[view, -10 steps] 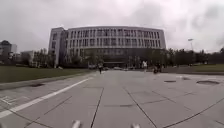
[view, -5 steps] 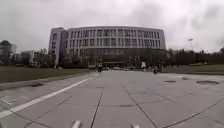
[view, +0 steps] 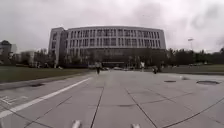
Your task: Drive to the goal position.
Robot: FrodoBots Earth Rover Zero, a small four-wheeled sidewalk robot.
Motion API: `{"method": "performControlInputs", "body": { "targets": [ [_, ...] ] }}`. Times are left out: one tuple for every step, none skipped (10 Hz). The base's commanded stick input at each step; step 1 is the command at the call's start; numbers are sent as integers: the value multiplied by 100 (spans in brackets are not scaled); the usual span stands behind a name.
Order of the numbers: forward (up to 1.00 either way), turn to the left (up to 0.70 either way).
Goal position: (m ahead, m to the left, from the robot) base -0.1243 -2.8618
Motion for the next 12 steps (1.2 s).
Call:
{"method": "performControlInputs", "body": {
  "targets": [
    [5,0],
    [7,0],
    [33,0],
    [62,0],
    [6,0],
    [-27,0],
    [-70,0],
    [-70,0],
    [-70,0],
    [45,0],
    [70,0],
    [70,0]
  ]
}}
